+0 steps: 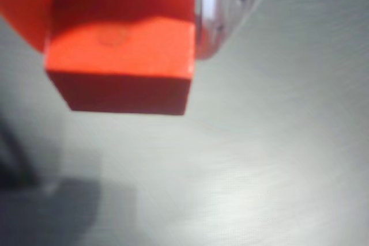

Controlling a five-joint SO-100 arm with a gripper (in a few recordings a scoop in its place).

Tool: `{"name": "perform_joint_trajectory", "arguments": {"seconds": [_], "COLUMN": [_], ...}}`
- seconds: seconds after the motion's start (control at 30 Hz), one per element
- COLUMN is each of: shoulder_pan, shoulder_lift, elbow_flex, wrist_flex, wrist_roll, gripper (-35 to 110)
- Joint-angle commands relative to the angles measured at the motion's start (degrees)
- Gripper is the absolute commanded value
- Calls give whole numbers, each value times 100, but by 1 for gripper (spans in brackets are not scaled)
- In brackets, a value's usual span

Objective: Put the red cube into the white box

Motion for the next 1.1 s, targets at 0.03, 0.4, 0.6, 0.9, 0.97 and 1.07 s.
{"name": "perform_joint_trajectory", "arguments": {"seconds": [0.03, 0.4, 0.6, 0.9, 0.97, 1.07], "shoulder_pan": [1767, 3894, 4535, 5089, 5089, 5062], "shoulder_lift": [501, 554, 562, 554, 562, 545], "elbow_flex": [-35, 9, 79, 360, 396, 396], "wrist_flex": [905, 1881, 2057, 1934, 1942, 1925], "wrist_roll": [-1081, -1925, -2145, -2452, -2452, -2487], "gripper": [0, 0, 0, 0, 0, 13]}}
